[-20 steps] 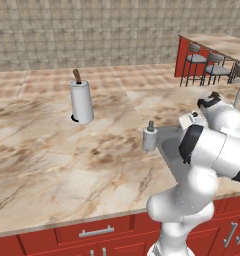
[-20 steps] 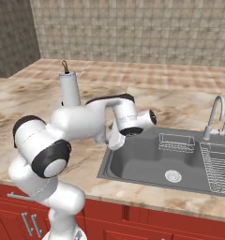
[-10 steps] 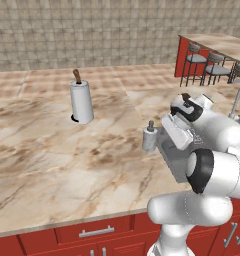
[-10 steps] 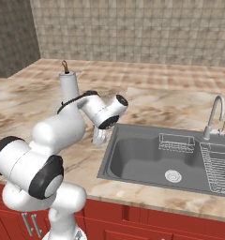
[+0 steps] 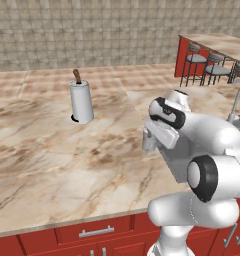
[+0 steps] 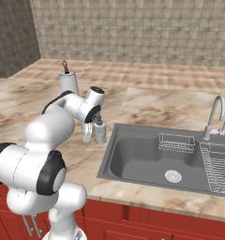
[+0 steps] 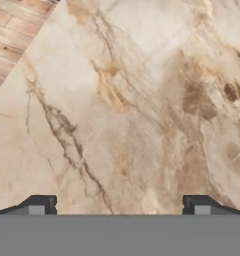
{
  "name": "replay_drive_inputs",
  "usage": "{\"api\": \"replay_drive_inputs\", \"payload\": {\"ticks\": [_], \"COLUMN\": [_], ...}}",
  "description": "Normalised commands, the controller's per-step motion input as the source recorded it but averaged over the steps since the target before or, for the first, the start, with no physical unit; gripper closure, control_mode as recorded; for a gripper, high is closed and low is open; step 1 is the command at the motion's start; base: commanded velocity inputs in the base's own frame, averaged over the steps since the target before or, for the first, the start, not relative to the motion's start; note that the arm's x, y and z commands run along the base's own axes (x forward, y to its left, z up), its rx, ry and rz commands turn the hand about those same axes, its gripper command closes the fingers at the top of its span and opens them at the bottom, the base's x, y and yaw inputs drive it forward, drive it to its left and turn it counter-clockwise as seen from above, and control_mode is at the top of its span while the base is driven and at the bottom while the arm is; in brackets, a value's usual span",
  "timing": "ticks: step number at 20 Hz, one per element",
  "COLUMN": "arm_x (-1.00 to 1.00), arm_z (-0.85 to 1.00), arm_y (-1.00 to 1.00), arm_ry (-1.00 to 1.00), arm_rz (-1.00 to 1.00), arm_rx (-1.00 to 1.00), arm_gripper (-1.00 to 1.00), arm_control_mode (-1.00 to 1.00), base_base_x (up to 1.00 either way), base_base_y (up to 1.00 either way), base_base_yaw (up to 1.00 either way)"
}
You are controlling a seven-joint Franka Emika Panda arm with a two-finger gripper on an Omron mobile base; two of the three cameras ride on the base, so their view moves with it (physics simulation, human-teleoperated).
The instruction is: Locate and retrieve the soap dispenser and soap dispenser from the cabinet. Place them next to the sink.
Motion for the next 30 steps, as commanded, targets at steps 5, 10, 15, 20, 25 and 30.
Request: {"api": "replay_drive_inputs", "payload": {"ticks": [5, 10, 15, 20, 25, 30], "arm_x": [0.12, 0.00, 0.00, 0.01, -0.11, -0.21], "arm_z": [0.00, 0.00, -0.01, 0.00, 0.00, -0.01], "arm_y": [0.40, 0.19, 0.01, 0.02, 0.22, 0.04], "arm_ry": [0.00, 0.00, -0.01, 0.00, -0.05, 0.00], "arm_rz": [-0.02, 0.16, 0.12, 0.01, -0.27, -0.42], "arm_rx": [-0.06, -0.03, -0.01, 0.00, 0.00, 0.00], "arm_gripper": [-1.00, -1.00, -1.00, -1.00, -1.00, -1.00], "arm_control_mode": [-1.00, -1.00, -1.00, -1.00, -1.00, -1.00], "base_base_x": [0.00, 0.00, 0.00, 0.00, 0.00, 0.00], "base_base_y": [0.00, 0.00, 0.00, 0.00, 0.00, 0.00], "base_base_yaw": [0.00, 0.00, 0.00, 0.00, 0.00, 0.00]}}
